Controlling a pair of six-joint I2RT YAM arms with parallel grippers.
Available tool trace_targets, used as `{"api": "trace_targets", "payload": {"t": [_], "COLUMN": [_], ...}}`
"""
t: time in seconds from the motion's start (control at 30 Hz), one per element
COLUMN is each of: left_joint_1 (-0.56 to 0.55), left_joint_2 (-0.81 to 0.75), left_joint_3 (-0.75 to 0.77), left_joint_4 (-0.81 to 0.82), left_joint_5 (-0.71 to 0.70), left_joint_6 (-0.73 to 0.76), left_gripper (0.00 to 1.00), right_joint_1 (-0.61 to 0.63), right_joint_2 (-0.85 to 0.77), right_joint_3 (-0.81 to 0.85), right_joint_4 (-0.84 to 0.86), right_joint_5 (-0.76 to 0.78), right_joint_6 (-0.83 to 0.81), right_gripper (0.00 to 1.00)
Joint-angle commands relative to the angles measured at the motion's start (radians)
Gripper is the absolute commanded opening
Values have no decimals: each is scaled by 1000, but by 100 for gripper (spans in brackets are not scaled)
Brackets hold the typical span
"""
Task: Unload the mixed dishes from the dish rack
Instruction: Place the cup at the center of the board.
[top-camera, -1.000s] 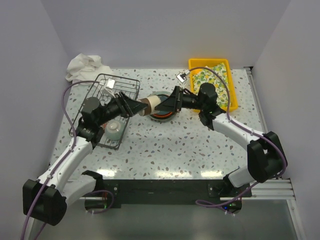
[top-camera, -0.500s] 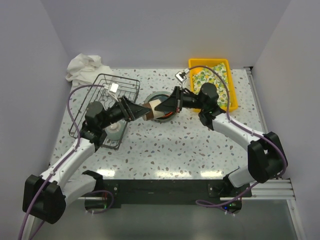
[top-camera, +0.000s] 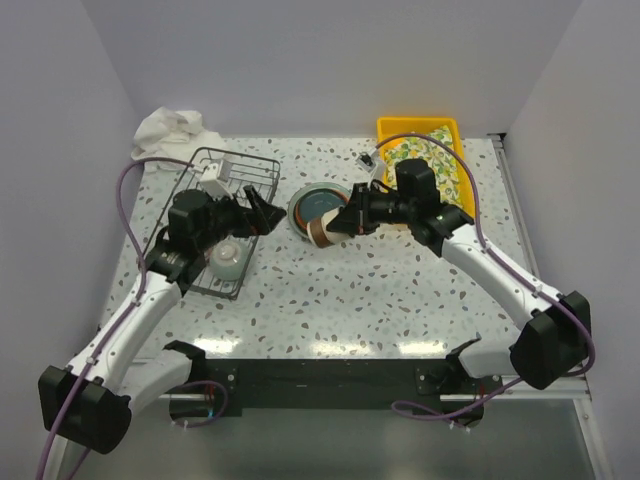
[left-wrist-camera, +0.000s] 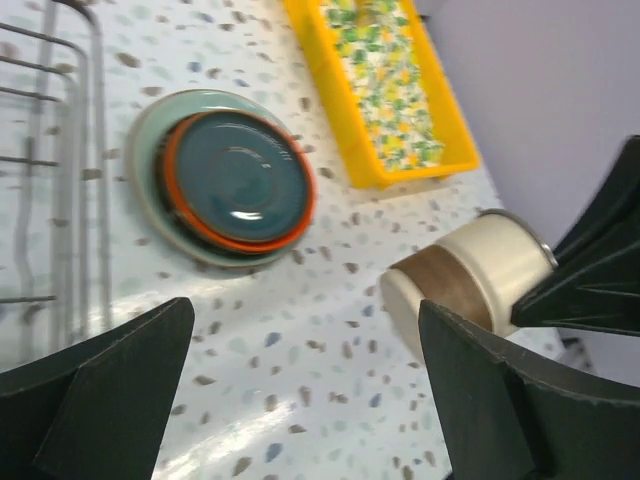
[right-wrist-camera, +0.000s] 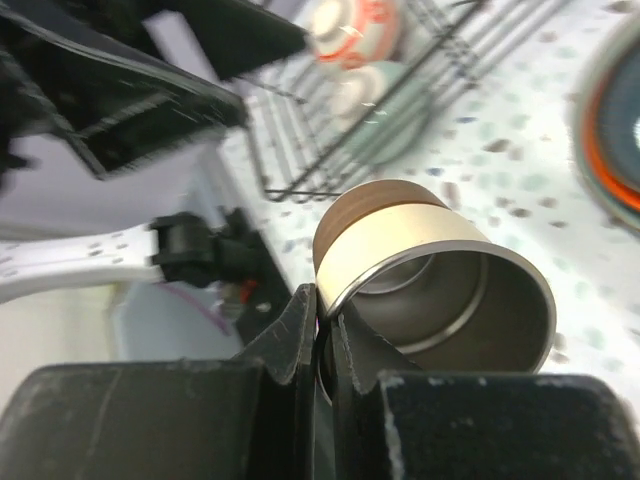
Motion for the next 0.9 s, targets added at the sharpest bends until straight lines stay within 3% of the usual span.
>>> {"api": "trace_targets", "payload": {"t": [0.0, 0.2, 0.4, 0.5, 0.63, 0.87], "left_joint_1": [6, 6, 6, 6, 6, 6], "left_joint_2": [-10, -31, -68, -85, -103, -133], "left_joint_3": [164, 233, 226, 215, 198, 166], "left_joint_4": [-315, -474, -522, -536, -557, -559], "left_joint_5": [-354, -557, -613, -613, -619, -617], "left_joint_6": [266, 365, 419, 436, 452, 456], "left_gripper": [100, 100, 100, 100, 100, 100], "right_joint_1": [-3, -3, -3, -15, -64, -201], "right_joint_2": [-31, 49, 150, 204, 289, 348], "right_joint_3": [112, 187, 189, 204, 213, 161], "right_joint_4": [-382, -623, -668, -679, -674, -559], "right_joint_5": [293, 692, 1043, 1140, 1217, 1122], "right_joint_6": [-250, -317, -341, -333, -324, -331], "right_gripper": [0, 0, 0, 0, 0, 0]}}
